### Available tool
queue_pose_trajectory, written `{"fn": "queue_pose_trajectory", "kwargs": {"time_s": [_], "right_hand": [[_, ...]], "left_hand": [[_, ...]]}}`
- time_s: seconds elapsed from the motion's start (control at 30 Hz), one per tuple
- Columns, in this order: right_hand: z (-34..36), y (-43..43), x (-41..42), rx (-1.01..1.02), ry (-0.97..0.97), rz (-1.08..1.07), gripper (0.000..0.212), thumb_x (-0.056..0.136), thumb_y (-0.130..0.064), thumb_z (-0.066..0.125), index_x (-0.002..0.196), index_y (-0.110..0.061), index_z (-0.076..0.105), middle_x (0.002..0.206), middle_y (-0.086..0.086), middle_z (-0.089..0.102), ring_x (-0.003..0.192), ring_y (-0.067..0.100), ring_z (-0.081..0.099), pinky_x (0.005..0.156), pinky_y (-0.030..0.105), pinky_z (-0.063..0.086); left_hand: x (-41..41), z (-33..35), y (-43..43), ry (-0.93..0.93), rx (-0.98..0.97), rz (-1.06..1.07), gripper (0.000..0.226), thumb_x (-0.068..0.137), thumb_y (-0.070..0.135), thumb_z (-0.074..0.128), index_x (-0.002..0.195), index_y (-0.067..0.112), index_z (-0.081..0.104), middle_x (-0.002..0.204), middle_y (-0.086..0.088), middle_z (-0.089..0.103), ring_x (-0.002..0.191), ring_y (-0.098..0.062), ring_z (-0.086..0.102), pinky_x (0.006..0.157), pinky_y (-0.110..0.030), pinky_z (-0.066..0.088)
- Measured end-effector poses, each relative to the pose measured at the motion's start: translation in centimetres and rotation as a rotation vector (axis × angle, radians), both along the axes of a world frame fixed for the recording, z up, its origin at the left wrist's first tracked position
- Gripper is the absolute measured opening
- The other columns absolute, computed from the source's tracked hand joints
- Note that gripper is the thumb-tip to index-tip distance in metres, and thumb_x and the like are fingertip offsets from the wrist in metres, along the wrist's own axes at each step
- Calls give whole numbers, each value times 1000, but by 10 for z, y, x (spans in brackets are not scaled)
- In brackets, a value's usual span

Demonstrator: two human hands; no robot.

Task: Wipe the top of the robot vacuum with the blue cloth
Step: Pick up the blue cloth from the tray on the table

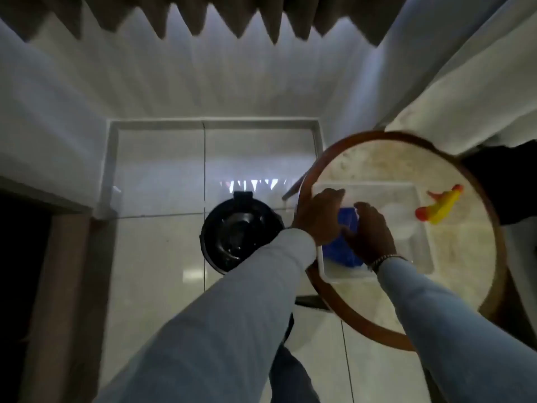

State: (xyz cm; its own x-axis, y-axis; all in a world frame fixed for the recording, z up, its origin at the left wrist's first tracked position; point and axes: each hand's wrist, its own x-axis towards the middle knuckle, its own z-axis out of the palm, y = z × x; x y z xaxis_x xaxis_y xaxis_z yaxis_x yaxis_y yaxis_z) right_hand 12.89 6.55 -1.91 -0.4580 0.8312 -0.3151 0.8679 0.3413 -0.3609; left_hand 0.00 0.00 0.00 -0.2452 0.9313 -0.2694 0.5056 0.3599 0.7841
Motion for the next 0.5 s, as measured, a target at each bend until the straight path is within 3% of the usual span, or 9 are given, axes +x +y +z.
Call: {"fn": "queue_pose_trajectory", "kwargs": {"time_s": [0.1, 0.2, 0.3, 0.43, 0.5], "right_hand": [[-41, 0, 19, -58, -85, -84, 51, 75, -38, 73, 107, -5, 52, 104, 19, 60, 95, 38, 56, 84, 50, 50], [-67, -8, 27, -158, -137, -214, 52, 74, -34, 73, 111, -3, 51, 106, 23, 60, 95, 40, 58, 84, 51, 52], [-87, -6, 28, -82, -133, -258, 49, 75, -27, 68, 113, -2, 51, 108, 26, 60, 95, 43, 59, 84, 56, 52], [-94, -9, 27, -124, 63, -394, 84, 66, -16, 83, 135, -6, 35, 129, 23, 51, 112, 39, 53, 97, 51, 47], [-89, -9, 29, -162, 143, -440, 85, 69, -10, 82, 139, -10, 33, 130, 21, 55, 112, 36, 56, 96, 44, 45]], "left_hand": [[21, -32, 30, 97, -131, -202, 71, 80, 8, 70, 141, 4, 34, 144, -21, 43, 134, -36, 39, 111, -46, 36], [34, -53, 49, 408, -314, -349, 57, 91, 18, 58, 141, 2, 36, 145, -25, 41, 135, -41, 36, 114, -50, 29], [41, -72, 61, 537, -351, -397, 48, 97, 24, 48, 139, 5, 39, 144, -22, 43, 132, -39, 41, 112, -50, 33], [32, -79, 68, 486, -210, -373, 30, 94, 26, 51, 120, 12, 54, 123, -13, 58, 114, -33, 54, 100, -45, 39], [27, -78, 66, 399, -136, -343, 29, 89, 24, 58, 115, 13, 54, 116, -13, 60, 109, -33, 56, 97, -46, 41]]}}
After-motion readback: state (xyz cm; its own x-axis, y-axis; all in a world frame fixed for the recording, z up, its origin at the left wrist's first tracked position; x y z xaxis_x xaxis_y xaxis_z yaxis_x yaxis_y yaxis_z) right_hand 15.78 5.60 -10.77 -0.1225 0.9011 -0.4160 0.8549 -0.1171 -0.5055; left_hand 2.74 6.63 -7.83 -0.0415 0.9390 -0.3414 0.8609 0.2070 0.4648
